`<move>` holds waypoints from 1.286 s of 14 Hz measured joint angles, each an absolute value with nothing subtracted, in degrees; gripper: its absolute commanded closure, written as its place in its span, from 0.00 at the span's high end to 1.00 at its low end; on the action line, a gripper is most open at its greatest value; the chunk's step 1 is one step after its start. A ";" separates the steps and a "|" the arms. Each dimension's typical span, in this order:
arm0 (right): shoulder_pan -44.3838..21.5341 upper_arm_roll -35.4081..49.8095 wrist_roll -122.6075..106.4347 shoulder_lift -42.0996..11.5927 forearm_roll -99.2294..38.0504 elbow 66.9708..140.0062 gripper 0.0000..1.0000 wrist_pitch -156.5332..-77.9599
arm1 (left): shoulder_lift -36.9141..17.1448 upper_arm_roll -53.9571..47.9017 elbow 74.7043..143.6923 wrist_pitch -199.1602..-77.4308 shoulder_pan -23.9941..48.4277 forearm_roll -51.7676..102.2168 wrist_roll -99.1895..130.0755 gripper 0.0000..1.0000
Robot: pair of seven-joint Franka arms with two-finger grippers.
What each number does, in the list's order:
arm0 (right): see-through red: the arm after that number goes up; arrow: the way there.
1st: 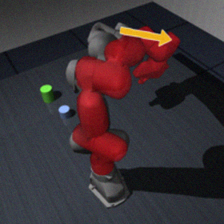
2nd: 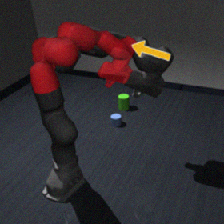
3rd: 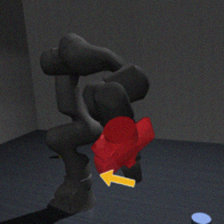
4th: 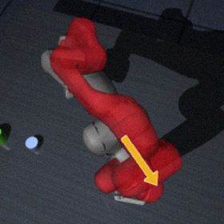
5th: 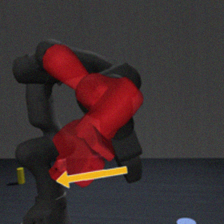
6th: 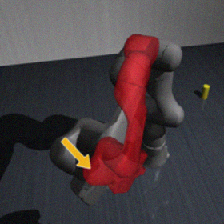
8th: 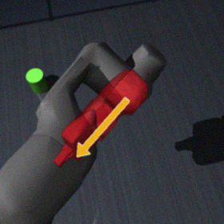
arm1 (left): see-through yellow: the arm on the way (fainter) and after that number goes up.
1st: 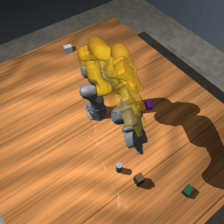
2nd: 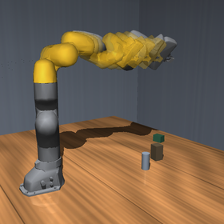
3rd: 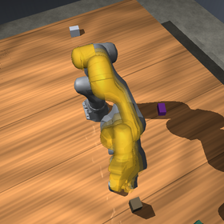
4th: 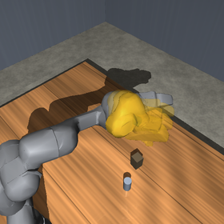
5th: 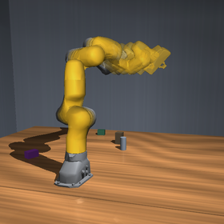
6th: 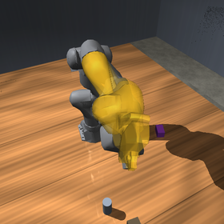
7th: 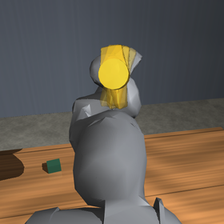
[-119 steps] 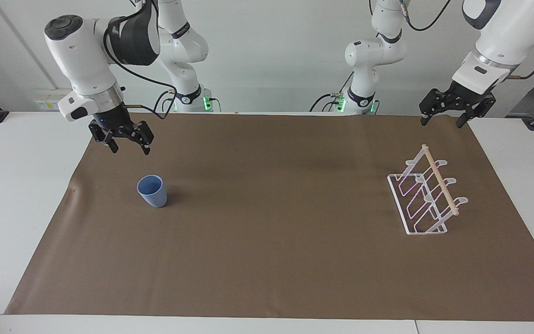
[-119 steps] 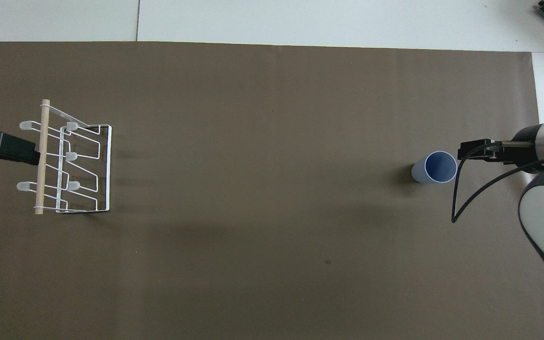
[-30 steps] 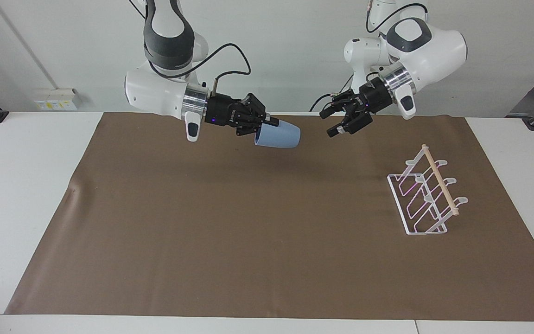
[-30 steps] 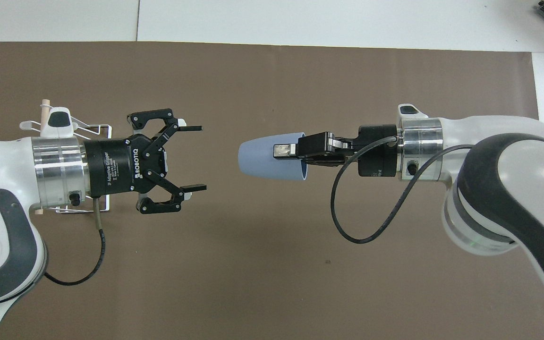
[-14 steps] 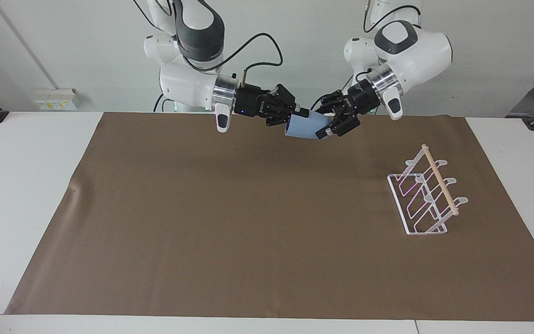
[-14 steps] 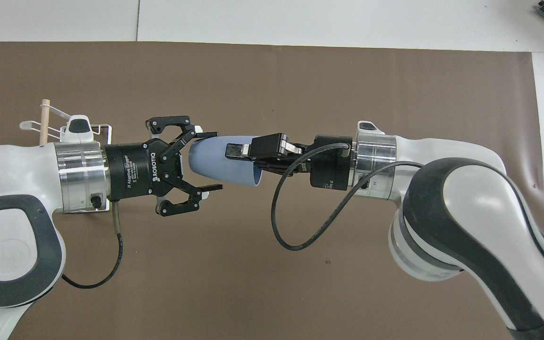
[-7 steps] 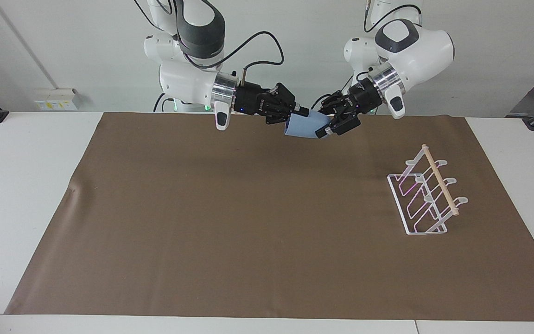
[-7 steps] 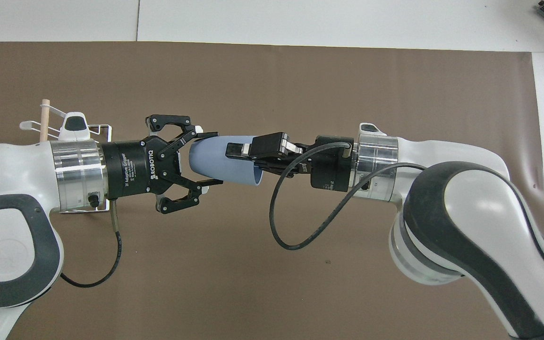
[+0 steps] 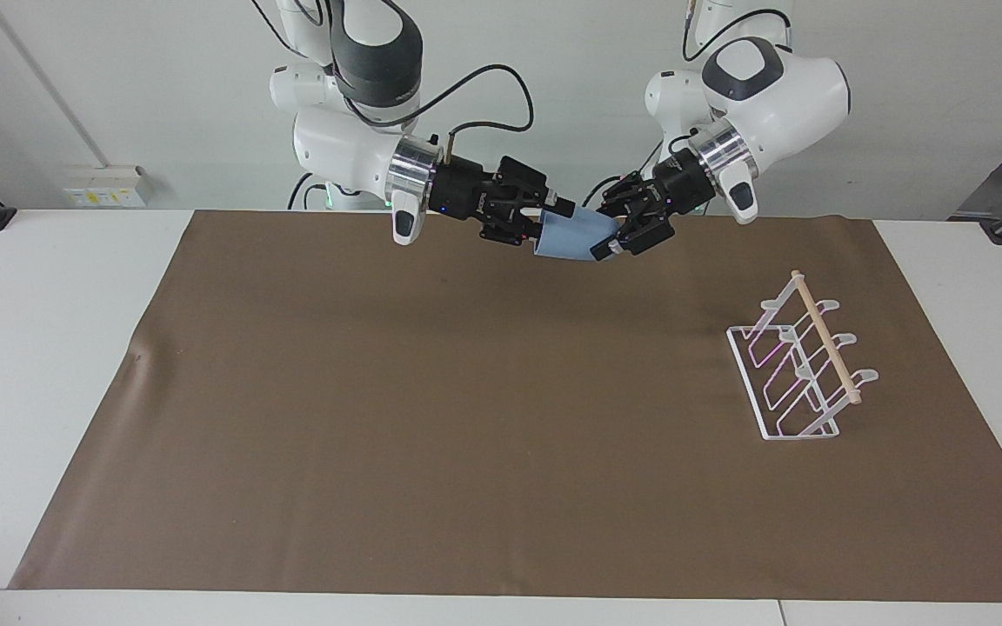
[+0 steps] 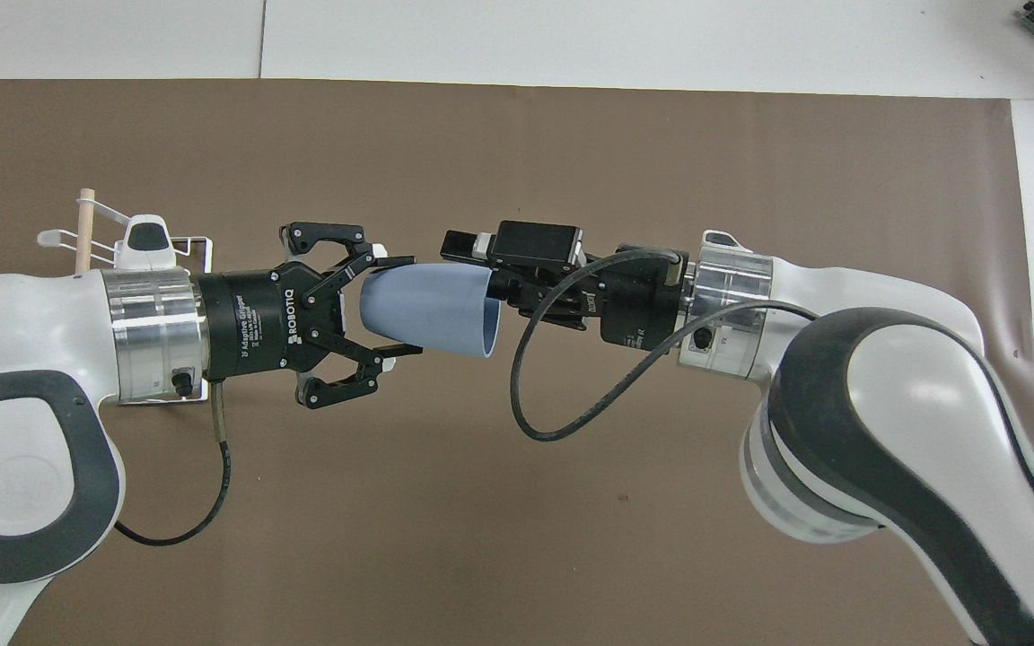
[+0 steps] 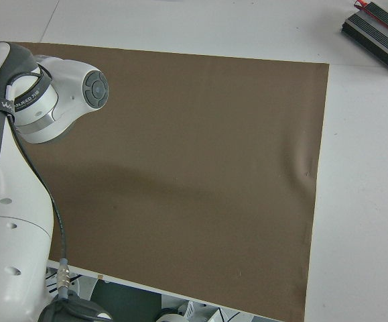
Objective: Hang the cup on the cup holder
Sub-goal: 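Pull the cup back with the left gripper while the right gripper withdraws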
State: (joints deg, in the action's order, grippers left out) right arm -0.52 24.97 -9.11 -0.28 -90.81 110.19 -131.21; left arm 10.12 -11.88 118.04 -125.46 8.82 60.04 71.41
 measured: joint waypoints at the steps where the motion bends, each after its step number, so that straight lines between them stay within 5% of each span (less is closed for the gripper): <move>1: -0.57 24.98 -9.10 -0.28 -89.98 110.23 1.00 -131.25 | 10.13 -11.87 117.98 -125.47 8.81 55.63 71.41 0.00; 8: -0.07 23.76 -1.49 0.35 -50.89 107.52 0.99 -130.81 | 10.18 -11.60 117.13 -125.40 8.73 27.18 70.84 0.00; 18: 0.45 16.40 -0.59 1.21 -4.73 106.42 0.94 -118.05 | 10.18 -10.80 111.47 -120.11 8.49 -10.28 64.52 0.00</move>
State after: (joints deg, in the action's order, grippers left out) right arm 0.45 16.40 -0.59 1.21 -4.73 106.42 -118.05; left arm 10.18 -10.80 111.47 -120.11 8.49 -10.28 64.52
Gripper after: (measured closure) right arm 0.070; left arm 0.251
